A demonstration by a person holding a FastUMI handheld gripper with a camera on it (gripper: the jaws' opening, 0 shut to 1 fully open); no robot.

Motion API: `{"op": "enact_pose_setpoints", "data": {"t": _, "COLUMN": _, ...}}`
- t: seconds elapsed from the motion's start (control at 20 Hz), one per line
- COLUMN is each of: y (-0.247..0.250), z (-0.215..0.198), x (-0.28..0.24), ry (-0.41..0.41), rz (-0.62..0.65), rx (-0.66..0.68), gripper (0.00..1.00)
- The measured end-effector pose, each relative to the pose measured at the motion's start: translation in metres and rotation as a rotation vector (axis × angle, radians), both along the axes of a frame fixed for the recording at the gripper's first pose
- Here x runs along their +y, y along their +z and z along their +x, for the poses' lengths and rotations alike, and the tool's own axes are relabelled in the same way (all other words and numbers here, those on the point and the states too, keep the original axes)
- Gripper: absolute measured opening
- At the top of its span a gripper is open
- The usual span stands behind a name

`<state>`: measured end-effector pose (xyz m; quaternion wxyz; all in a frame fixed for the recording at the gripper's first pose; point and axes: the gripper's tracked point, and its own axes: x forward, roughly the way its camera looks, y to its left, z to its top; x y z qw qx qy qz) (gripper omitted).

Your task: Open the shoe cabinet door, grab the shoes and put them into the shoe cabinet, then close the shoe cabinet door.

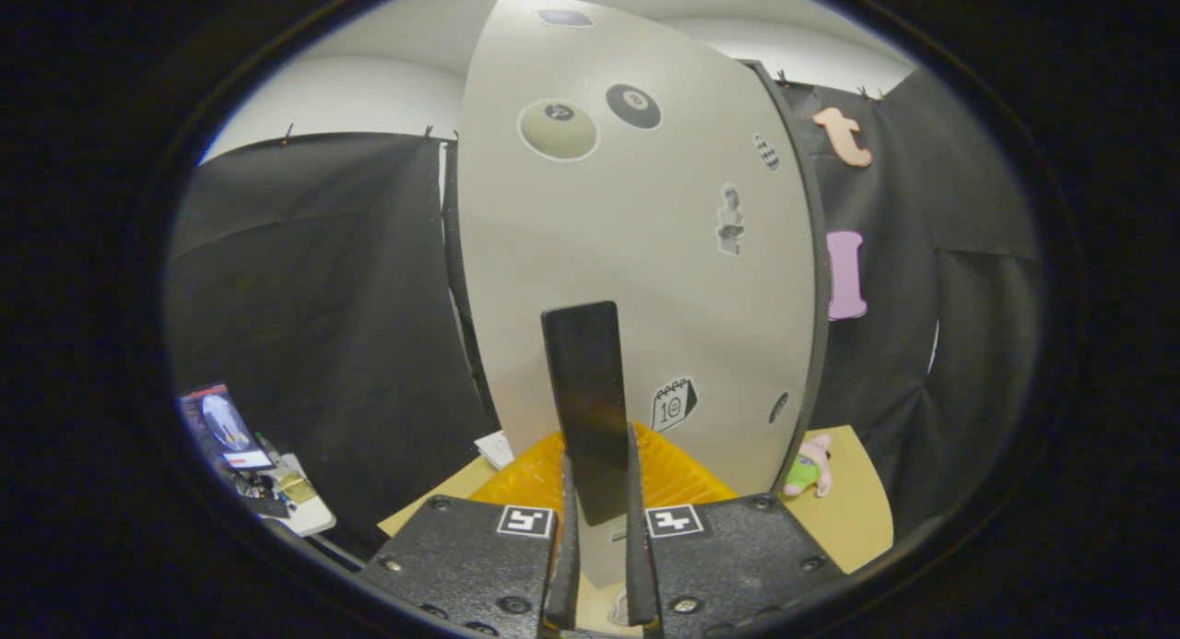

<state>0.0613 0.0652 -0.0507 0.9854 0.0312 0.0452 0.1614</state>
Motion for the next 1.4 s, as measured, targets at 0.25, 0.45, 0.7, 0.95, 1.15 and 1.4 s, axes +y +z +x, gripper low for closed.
{"op": "enact_pose_setpoints", "data": {"t": 0.25, "y": -0.001, "z": -0.012, "x": -0.029, "ry": -0.015, "rz": -0.001, "rx": 0.003, "gripper": 0.19}}
{"op": "enact_pose_setpoints", "data": {"t": 0.45, "y": -0.002, "z": -0.021, "x": -0.051, "ry": -0.065, "rz": -0.010, "rx": 0.001, "gripper": 0.13}}
{"op": "enact_pose_setpoints", "data": {"t": 0.7, "y": -0.002, "z": -0.019, "x": -0.076, "ry": -0.163, "rz": -0.015, "rx": -0.006, "gripper": 0.07}}
{"op": "enact_pose_setpoints", "data": {"t": 0.95, "y": -0.001, "z": -0.018, "x": -0.096, "ry": -0.214, "rz": 0.006, "rx": -0.008, "gripper": 0.05}}
{"op": "enact_pose_setpoints", "data": {"t": 1.15, "y": 0.000, "z": -0.017, "x": -0.108, "ry": -0.251, "rz": 0.032, "rx": -0.001, "gripper": 0.04}}
{"op": "enact_pose_setpoints", "data": {"t": 1.4, "y": -0.001, "z": -0.020, "x": -0.105, "ry": -0.228, "rz": 0.058, "rx": 0.013, "gripper": 0.04}}
